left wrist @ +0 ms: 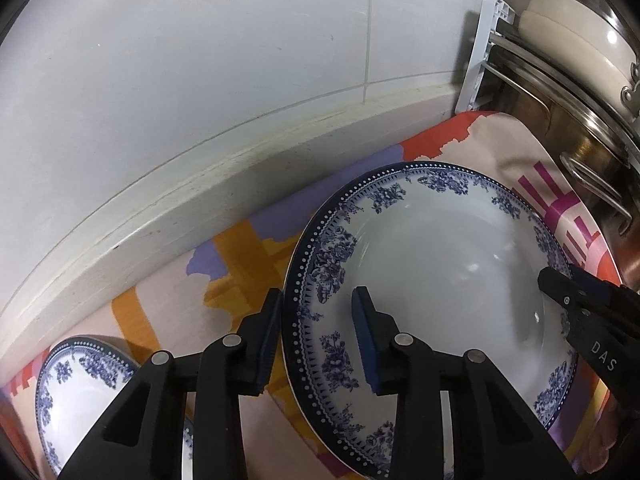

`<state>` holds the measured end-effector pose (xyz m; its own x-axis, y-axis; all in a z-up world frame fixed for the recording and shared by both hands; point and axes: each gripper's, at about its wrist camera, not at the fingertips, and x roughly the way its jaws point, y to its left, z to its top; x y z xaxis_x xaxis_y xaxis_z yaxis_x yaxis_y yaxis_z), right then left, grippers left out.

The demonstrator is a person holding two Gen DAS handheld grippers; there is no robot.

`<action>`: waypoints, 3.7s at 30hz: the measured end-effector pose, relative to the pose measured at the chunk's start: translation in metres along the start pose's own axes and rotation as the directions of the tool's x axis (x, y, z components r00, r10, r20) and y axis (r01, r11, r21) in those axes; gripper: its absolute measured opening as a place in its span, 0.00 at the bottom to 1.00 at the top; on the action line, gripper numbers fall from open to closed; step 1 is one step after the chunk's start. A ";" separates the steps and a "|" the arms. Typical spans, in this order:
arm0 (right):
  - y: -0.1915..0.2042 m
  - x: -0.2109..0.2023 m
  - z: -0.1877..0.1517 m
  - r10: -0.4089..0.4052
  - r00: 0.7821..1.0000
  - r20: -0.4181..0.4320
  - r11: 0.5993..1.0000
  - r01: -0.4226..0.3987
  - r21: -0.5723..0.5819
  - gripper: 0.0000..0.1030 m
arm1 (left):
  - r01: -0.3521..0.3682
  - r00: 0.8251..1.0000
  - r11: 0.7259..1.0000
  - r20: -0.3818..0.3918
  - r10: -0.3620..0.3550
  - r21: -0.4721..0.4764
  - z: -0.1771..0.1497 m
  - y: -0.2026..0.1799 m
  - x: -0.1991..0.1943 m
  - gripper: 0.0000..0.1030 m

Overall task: Organize plates and bowls
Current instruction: 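Close both grippers on the rim of the blue-rimmed white plate, then carry the blue-rimmed plate with both grippers back over the green plate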

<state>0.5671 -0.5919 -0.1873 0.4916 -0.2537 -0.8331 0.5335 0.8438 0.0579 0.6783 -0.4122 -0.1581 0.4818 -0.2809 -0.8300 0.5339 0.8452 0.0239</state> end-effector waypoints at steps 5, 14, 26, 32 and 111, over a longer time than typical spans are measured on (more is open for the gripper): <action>0.000 -0.008 -0.004 0.013 1.000 0.006 1.000 -0.013 0.018 0.36 | -0.011 1.000 1.000 0.020 0.011 0.002 -0.001 0.002 -0.011 0.34; 0.008 -0.041 -0.010 0.017 0.999 0.031 1.000 -0.017 0.004 0.36 | -0.010 0.999 0.999 0.049 0.012 -0.036 -0.013 0.013 -0.045 0.34; 0.015 -0.111 -0.043 0.026 0.996 0.081 1.000 -0.025 -0.005 0.36 | -0.014 0.995 0.999 0.095 0.019 -0.050 -0.050 0.017 -0.117 0.34; 0.026 -0.145 -0.064 0.033 0.994 0.102 0.999 -0.031 -0.024 0.36 | -0.029 0.991 0.997 0.125 0.038 -0.072 -0.078 0.014 -0.159 0.33; 0.028 -0.208 -0.258 0.138 0.984 -0.112 0.958 -0.161 -0.236 0.36 | -0.165 0.981 0.968 -0.128 0.142 -0.189 -0.306 0.004 -0.220 0.35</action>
<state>0.3026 -0.3935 -0.1541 0.4804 -0.0806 -0.8734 0.2694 0.9612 0.0595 0.3614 -0.2076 -0.1457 0.4597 -0.0969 -0.8828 0.3057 0.9505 0.0549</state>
